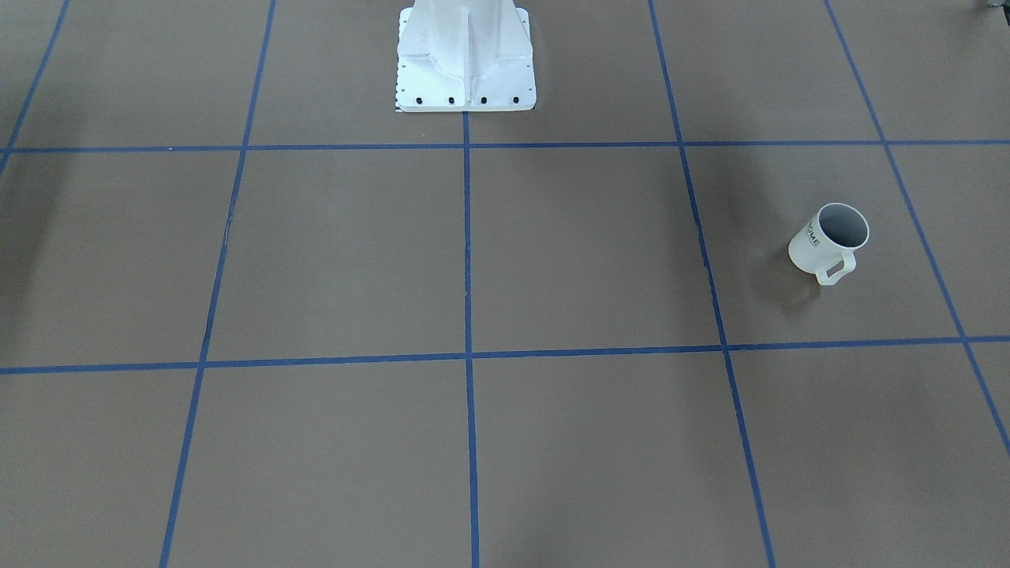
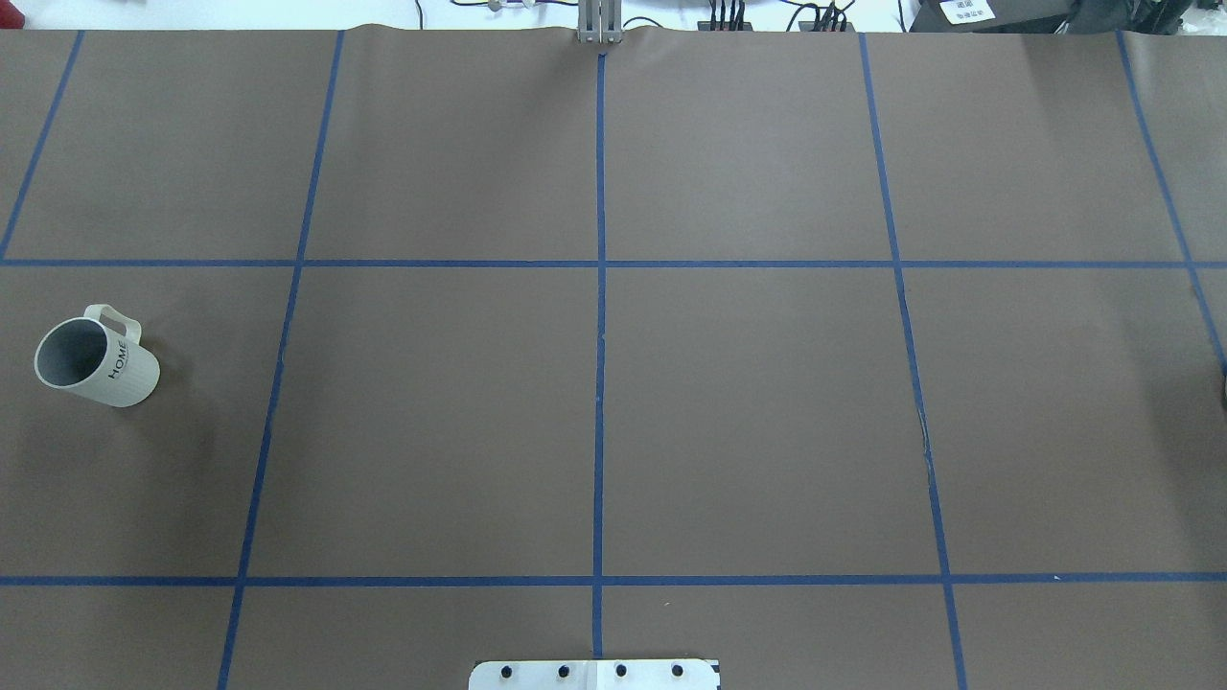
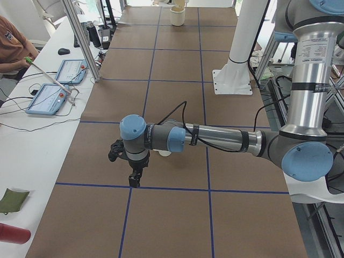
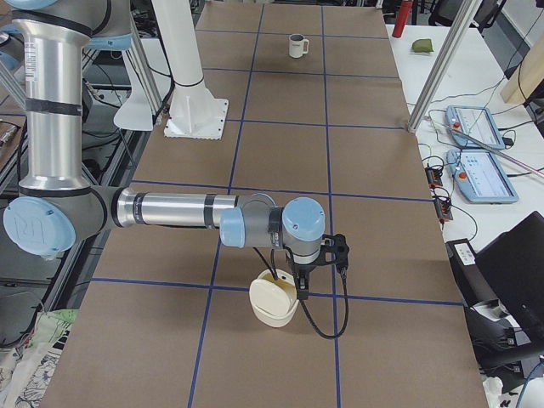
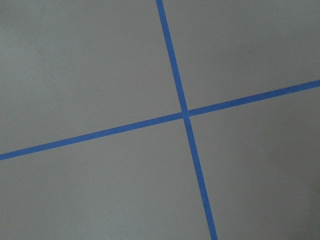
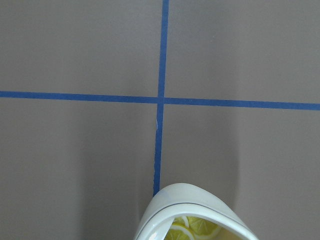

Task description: Left arm hands cup to right arm to dump lemon

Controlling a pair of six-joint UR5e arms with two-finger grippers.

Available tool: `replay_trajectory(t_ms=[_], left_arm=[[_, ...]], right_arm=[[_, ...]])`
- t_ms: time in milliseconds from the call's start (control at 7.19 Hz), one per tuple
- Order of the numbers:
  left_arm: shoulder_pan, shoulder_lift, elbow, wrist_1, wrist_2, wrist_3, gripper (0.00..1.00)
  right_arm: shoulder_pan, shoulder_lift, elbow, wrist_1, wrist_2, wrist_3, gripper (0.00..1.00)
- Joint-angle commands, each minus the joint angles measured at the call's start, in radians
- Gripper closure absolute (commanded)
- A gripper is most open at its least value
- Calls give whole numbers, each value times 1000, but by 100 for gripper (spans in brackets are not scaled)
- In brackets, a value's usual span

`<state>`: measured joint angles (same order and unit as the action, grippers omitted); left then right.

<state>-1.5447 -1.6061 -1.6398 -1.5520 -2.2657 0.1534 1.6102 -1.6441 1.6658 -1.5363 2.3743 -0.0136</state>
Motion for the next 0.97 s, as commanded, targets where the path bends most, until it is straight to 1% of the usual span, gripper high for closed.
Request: replay_trajectory(t_ms=[0, 834], left_arm=[[2, 0, 0, 1, 0, 0, 0], [2, -3, 0, 7, 0, 0, 0]], right_arm=[[-6, 0, -1, -2, 8, 0, 0], [-7, 0, 2, 1, 20, 0, 0]])
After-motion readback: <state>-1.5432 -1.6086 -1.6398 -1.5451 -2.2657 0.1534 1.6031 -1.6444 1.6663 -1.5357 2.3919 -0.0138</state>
